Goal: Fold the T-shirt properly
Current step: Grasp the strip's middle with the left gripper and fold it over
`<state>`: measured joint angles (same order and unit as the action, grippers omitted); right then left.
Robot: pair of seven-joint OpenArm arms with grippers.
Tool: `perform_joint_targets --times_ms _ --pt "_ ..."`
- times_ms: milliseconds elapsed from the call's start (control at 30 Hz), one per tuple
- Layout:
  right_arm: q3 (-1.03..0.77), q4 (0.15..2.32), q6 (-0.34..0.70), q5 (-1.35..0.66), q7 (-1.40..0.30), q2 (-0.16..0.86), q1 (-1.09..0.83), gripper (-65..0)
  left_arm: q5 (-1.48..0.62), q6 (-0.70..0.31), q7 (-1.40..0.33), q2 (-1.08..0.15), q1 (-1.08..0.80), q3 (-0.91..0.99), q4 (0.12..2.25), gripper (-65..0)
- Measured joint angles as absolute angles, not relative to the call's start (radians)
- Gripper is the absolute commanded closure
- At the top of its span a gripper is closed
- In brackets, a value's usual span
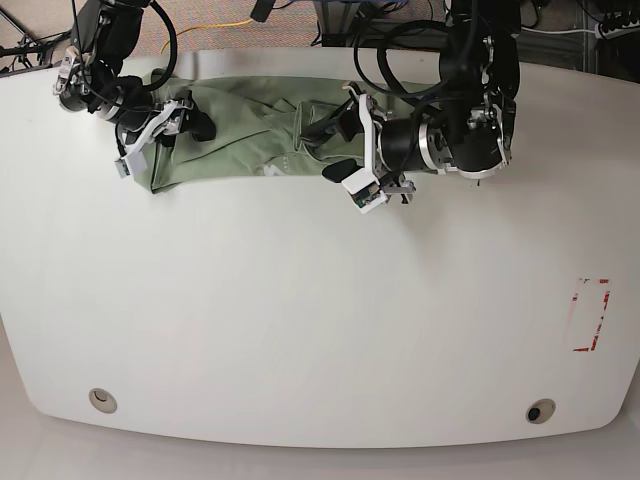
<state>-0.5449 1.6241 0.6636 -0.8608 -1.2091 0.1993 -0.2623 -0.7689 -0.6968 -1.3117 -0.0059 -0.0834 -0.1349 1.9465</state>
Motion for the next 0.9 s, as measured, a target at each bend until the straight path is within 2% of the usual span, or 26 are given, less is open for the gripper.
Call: perform_joint_targets --times_ms 233,333,467,533,600,800,900 --pt "-0.544 1.624 0.664 -0.861 -1.209 0.2 -0.262 -42.2 -0.725 -0.696 -1.321 -0.012 -0.066 0.109 1.947 -34.4" --pt "-0.544 1.624 0.666 -0.857 -1.209 0.199 -0.262 -42.2 -0.717 -0.696 -1.332 -0.022 -0.069 0.141 1.946 -32.9" --pt "-0.543 1.624 0.666 -0.862 -1.208 0.197 -0.262 -42.2 -0.733 -0.697 -1.316 -0.033 -0.069 0.128 1.941 -21.2" --pt "-0.543 1.624 0.667 -0.862 -1.209 0.199 -0.261 -42.2 -0.69 -0.697 -1.279 -0.042 -0.066 0.13 1.923 -13.6" --pt "-0.543 1.624 0.667 -0.86 -1.209 0.199 -0.259 -42.2 -0.603 -0.697 -1.242 -0.052 -0.069 0.138 1.902 -9.7" --pt "-0.543 1.624 0.67 -0.86 -1.209 0.197 -0.26 -42.2 -0.413 -0.697 -1.152 -0.041 -0.078 0.133 1.84 -9.7" --pt "-0.543 1.624 0.67 -0.86 -1.209 0.197 -0.26 -42.2 -0.387 -0.697 -1.106 -0.039 -0.078 0.125 1.807 -9.7"
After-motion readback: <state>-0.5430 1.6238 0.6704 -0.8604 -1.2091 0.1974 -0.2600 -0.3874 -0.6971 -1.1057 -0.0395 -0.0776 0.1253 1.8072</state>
